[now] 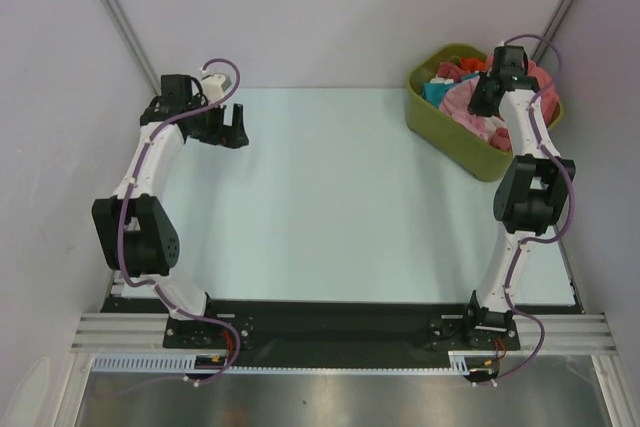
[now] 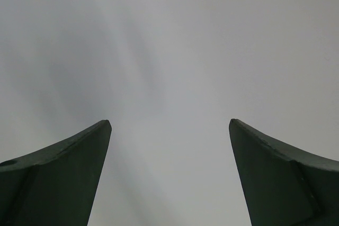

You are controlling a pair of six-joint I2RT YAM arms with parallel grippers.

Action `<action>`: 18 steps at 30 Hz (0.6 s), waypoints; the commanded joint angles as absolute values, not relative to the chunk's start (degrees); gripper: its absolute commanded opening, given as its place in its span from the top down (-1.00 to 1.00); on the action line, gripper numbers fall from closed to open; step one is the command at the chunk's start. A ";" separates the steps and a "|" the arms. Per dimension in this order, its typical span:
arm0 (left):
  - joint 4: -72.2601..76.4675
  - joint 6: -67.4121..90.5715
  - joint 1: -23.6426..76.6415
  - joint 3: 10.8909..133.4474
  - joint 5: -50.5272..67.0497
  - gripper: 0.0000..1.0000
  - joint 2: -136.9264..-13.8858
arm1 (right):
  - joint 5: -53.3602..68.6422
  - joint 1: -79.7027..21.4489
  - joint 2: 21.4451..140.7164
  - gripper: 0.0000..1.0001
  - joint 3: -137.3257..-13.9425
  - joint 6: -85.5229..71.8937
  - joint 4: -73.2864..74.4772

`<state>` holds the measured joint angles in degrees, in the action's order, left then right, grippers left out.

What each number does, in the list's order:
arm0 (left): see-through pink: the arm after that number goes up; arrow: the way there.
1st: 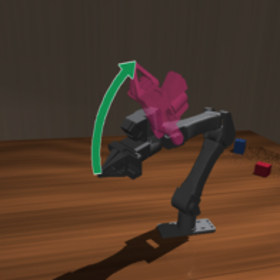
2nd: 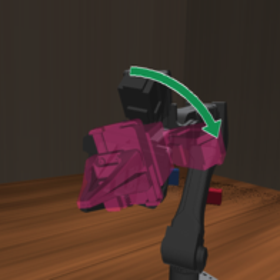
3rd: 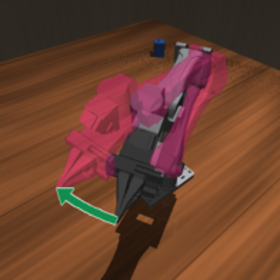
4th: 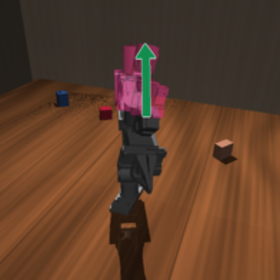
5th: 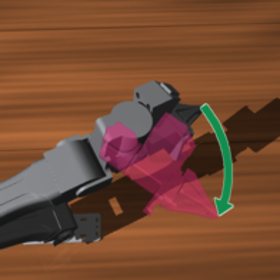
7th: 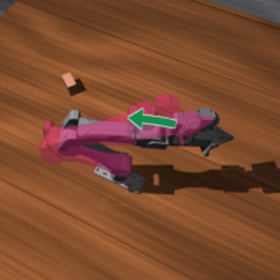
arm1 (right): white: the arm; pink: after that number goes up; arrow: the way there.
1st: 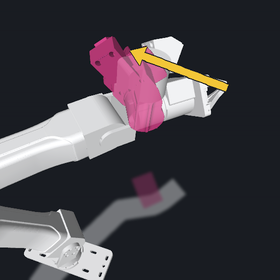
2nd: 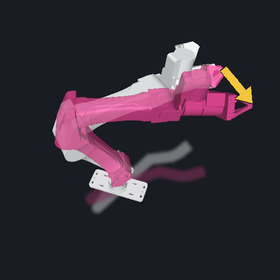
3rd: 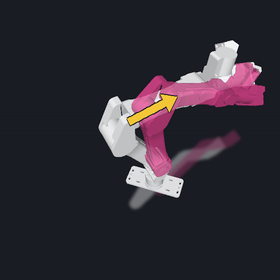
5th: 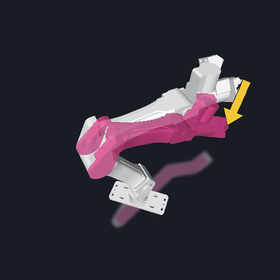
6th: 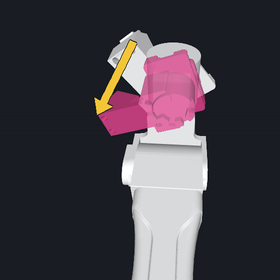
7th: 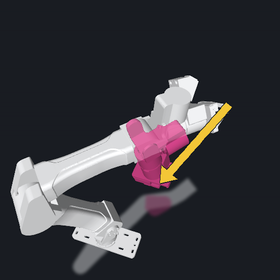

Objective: Fold and stack the t-shirts
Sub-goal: Grab the tshirt from the pile, then move the tshirt to the center of the board

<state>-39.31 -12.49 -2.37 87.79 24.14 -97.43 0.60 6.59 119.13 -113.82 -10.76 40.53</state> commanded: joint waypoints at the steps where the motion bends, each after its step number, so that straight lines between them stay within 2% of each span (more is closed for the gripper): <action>1: -38.23 -12.92 -2.11 87.98 25.13 -1.00 -94.31 | -5.27 6.42 112.69 1.00 -116.01 -9.94 42.01; 7: -37.88 -12.57 -2.11 89.12 26.98 -1.00 -93.08 | -6.95 6.15 104.60 1.00 -124.70 -8.35 41.75; 9: -36.75 -11.78 -2.28 89.12 30.23 -1.00 -92.38 | -4.67 6.15 100.91 1.00 -129.08 -8.26 39.65; 12: -34.55 -8.18 -2.46 88.86 32.78 -1.00 -91.06 | 1.56 5.54 94.32 1.00 -129.30 -10.10 32.28; 16: -32.96 -3.88 -3.34 88.86 30.15 -1.00 -89.74 | 8.87 0.19 86.67 1.00 -124.81 -12.39 17.44; 18: -32.17 -2.47 -4.56 88.94 28.31 -1.00 -88.77 | 11.24 -7.97 85.87 1.00 -126.20 -12.13 15.21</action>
